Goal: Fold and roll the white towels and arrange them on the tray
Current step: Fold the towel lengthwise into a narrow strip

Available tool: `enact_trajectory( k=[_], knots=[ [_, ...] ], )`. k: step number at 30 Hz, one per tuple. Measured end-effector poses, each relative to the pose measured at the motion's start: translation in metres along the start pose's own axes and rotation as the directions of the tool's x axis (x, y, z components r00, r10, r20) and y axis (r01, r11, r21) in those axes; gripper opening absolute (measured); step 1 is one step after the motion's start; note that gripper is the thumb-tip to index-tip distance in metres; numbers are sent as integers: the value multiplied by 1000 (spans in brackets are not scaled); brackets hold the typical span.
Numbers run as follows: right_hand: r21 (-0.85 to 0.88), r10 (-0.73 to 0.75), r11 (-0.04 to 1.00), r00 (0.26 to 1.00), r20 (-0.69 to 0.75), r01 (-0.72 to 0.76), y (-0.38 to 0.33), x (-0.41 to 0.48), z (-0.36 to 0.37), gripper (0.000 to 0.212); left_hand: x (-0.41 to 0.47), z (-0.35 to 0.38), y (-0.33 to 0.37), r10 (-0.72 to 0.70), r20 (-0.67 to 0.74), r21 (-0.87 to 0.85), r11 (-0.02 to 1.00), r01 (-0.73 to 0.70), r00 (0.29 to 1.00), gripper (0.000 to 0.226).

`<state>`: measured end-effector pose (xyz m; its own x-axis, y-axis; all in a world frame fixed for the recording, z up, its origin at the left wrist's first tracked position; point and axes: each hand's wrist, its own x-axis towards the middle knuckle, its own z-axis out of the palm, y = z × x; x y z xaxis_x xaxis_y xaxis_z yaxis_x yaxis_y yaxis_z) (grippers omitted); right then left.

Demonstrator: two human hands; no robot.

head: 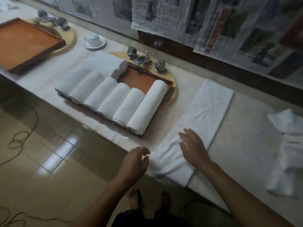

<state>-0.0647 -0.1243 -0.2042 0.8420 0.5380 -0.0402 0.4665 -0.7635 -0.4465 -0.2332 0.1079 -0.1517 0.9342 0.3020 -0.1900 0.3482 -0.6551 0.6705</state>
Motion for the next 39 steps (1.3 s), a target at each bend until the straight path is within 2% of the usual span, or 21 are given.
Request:
enact_trajectory(
  k=[3, 7, 11, 17, 21, 24, 30, 33, 36, 39],
  knots=[
    [86, 77, 994, 992, -105, -68, 0, -4, -13, 39, 24, 4, 22, 185, 27, 24, 982, -186, 982, 18],
    [93, 172, 983, 971, -166, -159, 3, 3, -42, 38, 53, 21, 44, 365, 112, 89, 923, -375, 924, 20],
    [85, 221, 975, 951, -215, -207, 22, 23, -69, 40, 76, 50, 70, 460, 220, 173, 849, -499, 860, 31],
    [59, 284, 958, 952, -112, -279, 60, 82, -84, 49, 123, 105, 102, 537, 356, 272, 723, -635, 765, 50],
    [-140, 281, 952, 958, 55, -271, 84, 118, -68, 57, 145, 130, 87, 551, 397, 301, 678, -671, 734, 59],
    [-217, 340, 920, 940, 36, -325, 109, 146, -63, 69, 147, 134, 89, 565, 369, 303, 677, -670, 738, 62],
    [-178, 461, 867, 885, -63, -464, 156, 231, -87, 83, 160, 137, 93, 560, 344, 275, 708, -651, 754, 74],
    [-184, 493, 852, 870, -31, -490, 168, 253, -91, 79, 163, 138, 94, 558, 339, 258, 719, -645, 757, 71],
    [-142, 482, 869, 876, 21, -475, 154, 244, -93, 73, 161, 139, 92, 549, 350, 249, 727, -640, 759, 71],
    [-95, 378, 918, 922, -85, -385, 123, 185, -76, 63, 161, 137, 92, 531, 377, 270, 721, -639, 759, 70]
  ],
)
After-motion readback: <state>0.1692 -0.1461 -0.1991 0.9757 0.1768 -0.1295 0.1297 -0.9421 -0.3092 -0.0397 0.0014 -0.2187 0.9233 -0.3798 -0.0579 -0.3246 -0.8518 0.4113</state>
